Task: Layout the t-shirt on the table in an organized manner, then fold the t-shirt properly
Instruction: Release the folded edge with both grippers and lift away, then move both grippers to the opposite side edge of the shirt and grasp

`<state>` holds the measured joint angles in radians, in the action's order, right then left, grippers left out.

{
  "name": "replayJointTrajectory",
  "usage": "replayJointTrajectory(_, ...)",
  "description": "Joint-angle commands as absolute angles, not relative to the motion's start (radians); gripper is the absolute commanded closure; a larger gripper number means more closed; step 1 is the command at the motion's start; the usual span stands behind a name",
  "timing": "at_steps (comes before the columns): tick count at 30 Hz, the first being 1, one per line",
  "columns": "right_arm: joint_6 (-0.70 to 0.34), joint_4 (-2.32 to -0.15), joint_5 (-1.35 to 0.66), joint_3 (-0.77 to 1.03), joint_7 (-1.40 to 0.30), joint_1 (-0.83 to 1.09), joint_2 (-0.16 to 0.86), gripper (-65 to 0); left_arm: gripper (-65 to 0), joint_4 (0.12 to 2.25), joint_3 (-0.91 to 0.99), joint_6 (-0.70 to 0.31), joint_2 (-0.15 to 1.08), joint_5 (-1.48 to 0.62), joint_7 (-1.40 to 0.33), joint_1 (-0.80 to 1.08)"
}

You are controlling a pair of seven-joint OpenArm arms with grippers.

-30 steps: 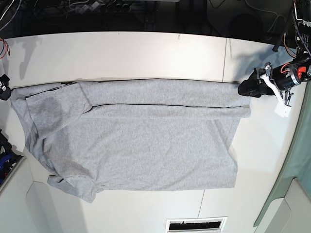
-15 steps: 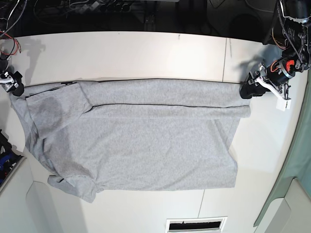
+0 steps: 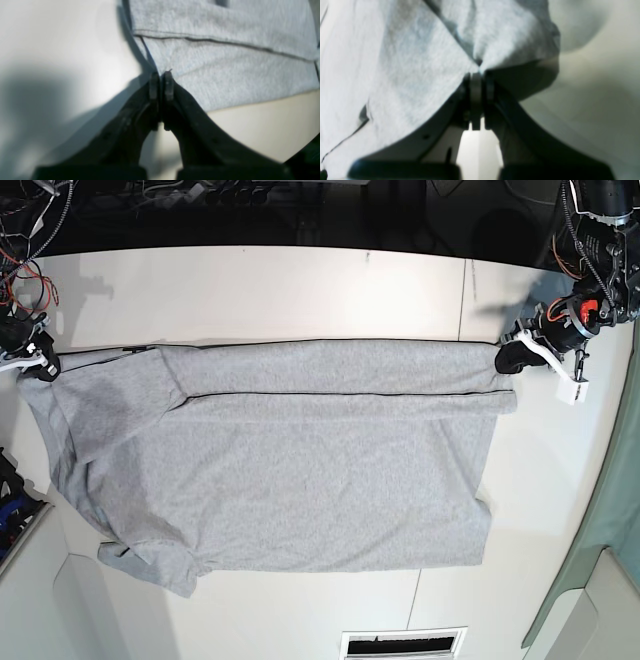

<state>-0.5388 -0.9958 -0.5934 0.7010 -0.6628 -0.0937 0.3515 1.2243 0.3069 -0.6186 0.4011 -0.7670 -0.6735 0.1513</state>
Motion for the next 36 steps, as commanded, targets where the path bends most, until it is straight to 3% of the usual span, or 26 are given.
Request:
replayJointTrajectory(1,-0.558,-1.031,-0.61,0.723,-0.676,-0.094,0.374,0.0,0.0,1.267,0.313,-0.634,0.433,-0.785,-0.662,0.163)
replayJointTrajectory(10,-0.573,-1.234,-0.752,0.801,-0.754,0.12,0.374,0.0,0.0,1.477,0.315,-0.633,0.505,-0.796,-0.693,0.349)
replayJointTrajectory(21,-0.572,-1.307,-0.787,0.801,-0.752,0.264,0.373,0.0,0.0,1.499,0.322,-0.633,0.507,-0.796,-0.693,0.419)
replayJointTrajectory(23,-0.572,-1.307,-0.795,0.801,-0.752,0.264,0.374,0.0,-9.3,1.499,0.322,-0.633,0.507,-0.797,-0.693,0.419)
replayJointTrajectory(26,-0.571,-1.307,-0.812,0.804,-0.752,0.26,0.374,-20.2,-25.6,1.501,0.322,-0.642,0.508,-0.817,-0.709,0.418)
replayJointTrajectory(28,-0.571,-1.313,-0.817,0.817,-0.751,0.253,0.374,-27.5,-28.9,1.515,0.322,-0.682,0.508,-0.869,-0.731,0.418)
replayJointTrajectory(36,-0.553,-1.422,-0.813,0.958,-0.694,0.197,0.389,-28.0,-28.9,1.656,0.322,-0.698,0.507,-0.955,-0.827,0.418)
